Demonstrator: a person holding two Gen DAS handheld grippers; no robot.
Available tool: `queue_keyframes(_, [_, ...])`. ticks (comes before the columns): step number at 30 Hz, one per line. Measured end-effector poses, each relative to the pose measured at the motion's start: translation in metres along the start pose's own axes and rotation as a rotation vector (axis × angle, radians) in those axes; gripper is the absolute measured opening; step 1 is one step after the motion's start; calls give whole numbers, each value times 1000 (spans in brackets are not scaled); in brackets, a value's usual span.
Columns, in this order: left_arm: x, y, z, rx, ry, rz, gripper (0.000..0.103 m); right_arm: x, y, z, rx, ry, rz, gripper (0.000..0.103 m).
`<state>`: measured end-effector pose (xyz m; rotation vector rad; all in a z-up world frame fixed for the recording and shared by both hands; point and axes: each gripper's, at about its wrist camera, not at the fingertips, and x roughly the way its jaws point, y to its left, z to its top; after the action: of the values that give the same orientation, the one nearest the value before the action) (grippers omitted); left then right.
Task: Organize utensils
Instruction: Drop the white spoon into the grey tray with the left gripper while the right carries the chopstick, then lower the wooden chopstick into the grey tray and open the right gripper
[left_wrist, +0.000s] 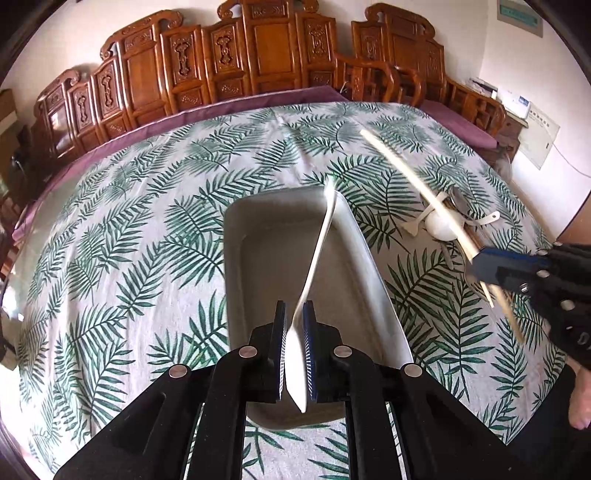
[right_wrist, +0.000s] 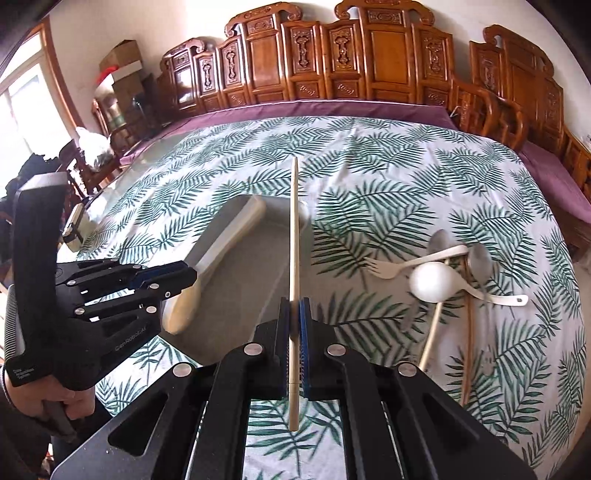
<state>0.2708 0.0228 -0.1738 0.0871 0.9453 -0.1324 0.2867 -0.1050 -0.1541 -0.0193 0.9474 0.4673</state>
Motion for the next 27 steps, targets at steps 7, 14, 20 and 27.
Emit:
queue_keyframes(7, [-17, 16, -5, -15, -32, -1, 8, 17, 21, 0, -11, 24, 21, 6])
queue_keyframes(14, [-34, 34, -11, -37, -65, 4, 8, 40, 37, 5, 8, 48, 43, 6])
queue_keyframes(20, [-45, 46, -17, -49, -81, 8, 8, 58, 48, 11, 13, 63, 34, 6])
queue_keyframes(27, [-50, 52, -20, -58, -87, 6, 8, 65, 50, 14, 32, 59, 81, 8])
